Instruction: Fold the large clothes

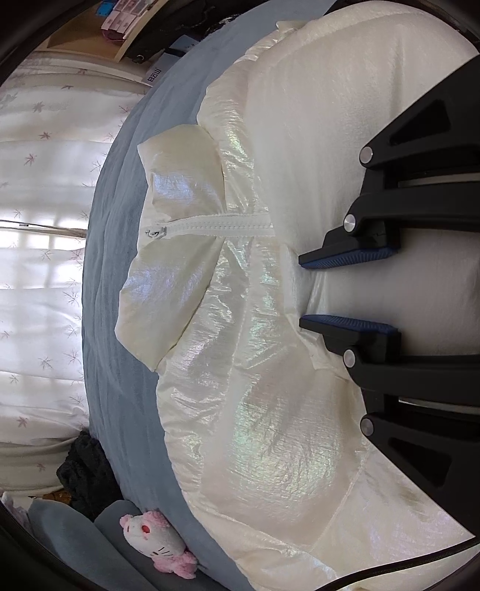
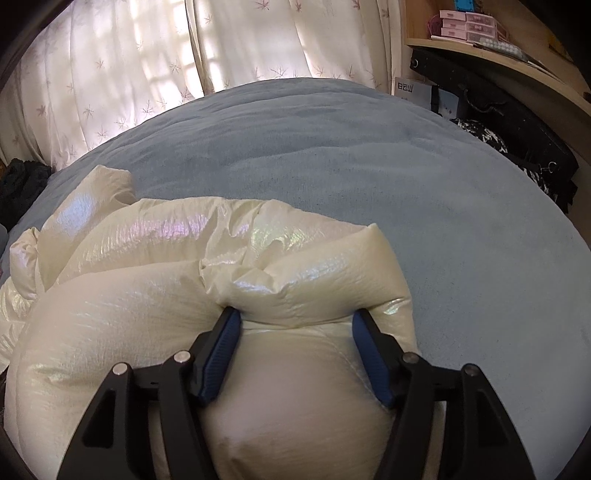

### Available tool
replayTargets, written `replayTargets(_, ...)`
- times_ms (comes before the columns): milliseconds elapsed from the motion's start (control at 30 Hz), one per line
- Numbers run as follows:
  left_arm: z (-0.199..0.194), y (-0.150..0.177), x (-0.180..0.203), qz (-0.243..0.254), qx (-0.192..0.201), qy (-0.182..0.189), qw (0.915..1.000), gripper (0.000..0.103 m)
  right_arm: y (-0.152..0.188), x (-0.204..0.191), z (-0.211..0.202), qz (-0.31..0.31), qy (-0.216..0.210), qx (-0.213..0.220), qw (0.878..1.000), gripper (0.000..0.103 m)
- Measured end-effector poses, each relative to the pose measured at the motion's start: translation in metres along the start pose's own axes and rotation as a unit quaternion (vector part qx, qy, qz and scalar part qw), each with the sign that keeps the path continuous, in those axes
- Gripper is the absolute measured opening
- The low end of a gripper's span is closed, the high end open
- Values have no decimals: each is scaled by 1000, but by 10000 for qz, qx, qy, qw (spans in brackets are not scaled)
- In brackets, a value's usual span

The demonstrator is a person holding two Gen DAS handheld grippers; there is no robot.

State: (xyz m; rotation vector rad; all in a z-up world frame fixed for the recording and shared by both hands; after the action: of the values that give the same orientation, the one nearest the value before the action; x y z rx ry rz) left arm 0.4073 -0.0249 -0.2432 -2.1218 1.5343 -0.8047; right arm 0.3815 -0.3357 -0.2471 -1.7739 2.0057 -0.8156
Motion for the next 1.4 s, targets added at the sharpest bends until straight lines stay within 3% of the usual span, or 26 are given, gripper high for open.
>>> replayTargets(400, 4, 2, -12, -231, 36, 312, 9992, 25, 4, -4, 1, -102, 177, 34, 9998, 65)
replayTargets(633, -7, -4, -14, -148, 79, 239, 9996, 25, 4, -5, -2, -135, 341, -9, 9993, 68)
replayTargets(733, -19, -4, -13, -62, -85, 160, 9998, 26, 4, -4, -4, -139, 444, -108, 9989, 70)
replayTargets(833, -39, -9, -22, -126, -242, 180, 9995, 40, 3, 2, -7, 41, 350, -549, 9979, 70)
replayTargets(867, -48, -11, -27, -176, -252, 164, 9994, 53, 2, 3, -9, 54, 372, -660, 9971, 70)
replayTargets(900, -59, -14, -35, -250, -206, 126, 9994, 60, 0, 4, -14, 41, 445, -765, 9961, 70)
replayTargets(1000, -92, -25, -61, -423, -21, 58, 9991, 61, -7, 0, -45, -4, 687, -521, 9963, 70)
replayTargets(1133, -127, -34, -98, -709, 28, -31, 9975, 61, -10, -17, -98, 221, 201, -39, 9995, 70)
replayTargets(1233, -149, -35, -127, -861, -9, -112, 9962, 62, -7, -38, -146, 86, 189, 435, 9988, 70)
replayTargets(1400, -187, -25, -164, -989, -57, -164, 9949, 62, 6, -77, -199, -307, 128, 822, 9961, 70)
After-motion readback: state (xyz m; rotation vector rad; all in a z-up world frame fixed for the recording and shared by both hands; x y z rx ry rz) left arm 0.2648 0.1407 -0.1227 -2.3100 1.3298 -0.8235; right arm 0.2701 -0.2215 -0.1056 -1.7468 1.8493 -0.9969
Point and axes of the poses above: each gripper's, at about its wrist camera, not at the fingertips, and z roughly the way its jaws point, x to its right, y to its underside, the point moved 6 cm from there along z, roughly the way its jaws point, and after that the axes turned 11 degrees about -z, right-handed, at the moved point
